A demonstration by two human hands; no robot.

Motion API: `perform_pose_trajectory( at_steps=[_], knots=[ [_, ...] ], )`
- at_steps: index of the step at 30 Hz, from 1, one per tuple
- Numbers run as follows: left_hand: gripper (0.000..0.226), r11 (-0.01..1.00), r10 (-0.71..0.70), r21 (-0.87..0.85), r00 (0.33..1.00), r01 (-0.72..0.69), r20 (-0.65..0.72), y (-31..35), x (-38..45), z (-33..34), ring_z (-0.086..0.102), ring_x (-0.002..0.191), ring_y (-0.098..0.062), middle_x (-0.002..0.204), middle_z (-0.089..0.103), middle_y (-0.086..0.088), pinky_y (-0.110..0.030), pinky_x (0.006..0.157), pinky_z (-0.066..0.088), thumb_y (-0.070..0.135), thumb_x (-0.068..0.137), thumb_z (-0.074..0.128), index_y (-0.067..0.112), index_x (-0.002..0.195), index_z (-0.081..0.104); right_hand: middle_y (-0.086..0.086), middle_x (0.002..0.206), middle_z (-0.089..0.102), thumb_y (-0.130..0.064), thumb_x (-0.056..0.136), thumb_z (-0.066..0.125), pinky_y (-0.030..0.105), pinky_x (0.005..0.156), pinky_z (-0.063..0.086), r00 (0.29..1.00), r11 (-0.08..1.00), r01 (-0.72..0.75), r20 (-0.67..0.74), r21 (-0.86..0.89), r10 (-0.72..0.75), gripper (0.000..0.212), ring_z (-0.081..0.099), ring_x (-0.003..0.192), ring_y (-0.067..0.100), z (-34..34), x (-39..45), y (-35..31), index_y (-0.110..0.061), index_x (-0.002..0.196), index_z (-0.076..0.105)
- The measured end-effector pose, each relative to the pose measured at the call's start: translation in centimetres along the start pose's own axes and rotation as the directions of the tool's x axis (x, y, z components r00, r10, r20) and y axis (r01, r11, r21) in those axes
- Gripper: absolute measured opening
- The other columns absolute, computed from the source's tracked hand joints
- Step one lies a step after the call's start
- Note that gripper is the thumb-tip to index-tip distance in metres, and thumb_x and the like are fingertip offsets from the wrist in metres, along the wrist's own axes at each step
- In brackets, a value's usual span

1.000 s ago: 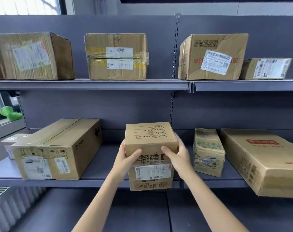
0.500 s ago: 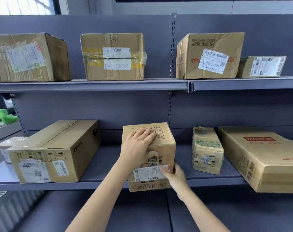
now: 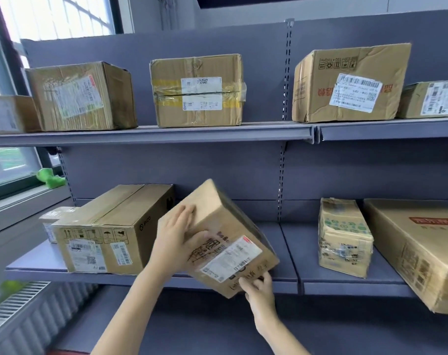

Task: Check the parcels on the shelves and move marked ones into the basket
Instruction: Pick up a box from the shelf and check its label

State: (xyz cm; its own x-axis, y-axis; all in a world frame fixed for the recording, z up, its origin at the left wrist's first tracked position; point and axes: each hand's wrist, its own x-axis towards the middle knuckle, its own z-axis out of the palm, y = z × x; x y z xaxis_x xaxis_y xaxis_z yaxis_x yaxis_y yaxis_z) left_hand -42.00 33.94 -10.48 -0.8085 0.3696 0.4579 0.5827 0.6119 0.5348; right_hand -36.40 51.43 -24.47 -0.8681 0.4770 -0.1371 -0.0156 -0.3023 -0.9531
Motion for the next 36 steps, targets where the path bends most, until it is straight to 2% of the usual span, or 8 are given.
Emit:
perform_pose_trajectory(
  at_steps=[3,5,9,11,13,27,32,36],
  knots=[
    [0.050,0.944,-0.170,-0.301,0.982,0.138,-0.082,-3.2,-2.4,-1.0,0.054,0.115,-0.013,0.124,0.058,0.009,-0.035,0.098,0.043,0.031,0.086,0.061,0.035,0.132,0.040,0.005,0.128,0.055,0.000,0.083,0.062,0.036,0.095,0.046,0.987,0.987,0.158,-0.016,-0.038,-0.159,0.071,0.055,0.110,0.016,0.6,-0.5,-1.3,-0.021,0.140,0.025],
    [0.044,0.866,-0.270,-0.458,0.958,0.199,-0.094,-4.4,-4.1,-0.6,0.059,0.102,-0.006,0.108,0.062,0.016,-0.033,0.094,0.046,0.019,0.087,0.061,0.041,0.121,0.043,-0.001,0.132,0.051,-0.003,0.082,0.064,0.038,0.102,0.041,0.960,0.951,0.276,-0.003,-0.136,-0.279,0.073,0.052,0.116,0.015,0.8,-0.7,-2.5,-0.023,0.141,0.026],
    [0.043,0.702,-0.406,-0.659,0.912,0.270,-0.059,-6.5,-6.0,1.6,0.064,0.102,-0.017,0.110,0.065,0.006,-0.042,0.086,0.053,0.021,0.085,0.064,0.030,0.124,0.047,-0.004,0.131,0.049,-0.003,0.082,0.064,0.037,0.103,0.040,0.906,0.847,0.414,0.063,-0.332,-0.419,0.070,0.046,0.118,0.011,0.6,-0.9,-4.8,-0.020,0.141,0.030],
    [0.038,0.647,-0.422,-0.711,0.906,0.275,-0.033,-6.6,-6.1,2.8,0.064,0.100,-0.018,0.111,0.065,0.000,-0.033,0.075,0.057,0.013,0.089,0.059,0.023,0.124,0.048,-0.005,0.131,0.049,-0.005,0.081,0.066,0.037,0.103,0.040,0.885,0.795,0.443,0.063,-0.414,-0.461,0.071,0.044,0.118,0.009,0.1,-0.8,-5.4,-0.021,0.140,0.031],
    [0.035,0.630,-0.426,-0.720,0.905,0.289,-0.009,-6.0,-6.0,3.8,0.065,0.097,-0.016,0.110,0.065,0.000,-0.026,0.069,0.057,0.011,0.090,0.054,0.020,0.123,0.048,-0.004,0.133,0.049,-0.007,0.080,0.067,0.038,0.103,0.040,0.881,0.774,0.435,0.038,-0.460,-0.472,0.072,0.045,0.121,0.013,-0.7,-0.7,-5.6,-0.023,0.140,0.031],
    [0.042,0.624,-0.376,-0.684,0.912,0.379,0.162,-3.1,-3.9,8.4,0.066,0.096,-0.020,0.111,0.065,-0.003,-0.046,0.082,0.055,0.018,0.089,0.057,0.021,0.129,0.042,0.001,0.138,0.048,-0.011,0.079,0.070,0.041,0.103,0.039,0.875,0.749,0.338,-0.102,-0.570,-0.473,0.076,0.044,0.127,0.022,-6.8,-0.5,-6.4,-0.021,0.142,0.030],
    [0.082,0.649,-0.382,-0.624,0.896,0.436,0.228,-3.3,-4.0,9.2,0.068,0.091,-0.021,0.103,0.069,-0.005,-0.047,0.086,0.053,0.023,0.084,0.065,0.049,0.139,0.011,0.001,0.121,0.062,-0.016,0.074,0.075,0.037,0.093,0.046,0.870,0.738,0.298,-0.145,-0.605,-0.471,0.065,0.056,0.110,0.019,-8.2,-0.1,-7.2,-0.019,0.132,0.045],
    [0.090,0.695,-0.366,-0.556,0.890,0.455,0.272,-3.1,-4.2,10.3,0.066,0.089,-0.015,0.108,0.066,-0.002,-0.040,0.080,0.056,0.020,0.085,0.064,0.049,0.141,0.001,0.000,0.120,0.062,-0.018,0.075,0.074,0.035,0.093,0.045,0.889,0.709,0.253,-0.131,-0.659,-0.439,0.064,0.056,0.110,0.020,-8.6,0.4,-7.4,-0.018,0.132,0.046]
  ],
)
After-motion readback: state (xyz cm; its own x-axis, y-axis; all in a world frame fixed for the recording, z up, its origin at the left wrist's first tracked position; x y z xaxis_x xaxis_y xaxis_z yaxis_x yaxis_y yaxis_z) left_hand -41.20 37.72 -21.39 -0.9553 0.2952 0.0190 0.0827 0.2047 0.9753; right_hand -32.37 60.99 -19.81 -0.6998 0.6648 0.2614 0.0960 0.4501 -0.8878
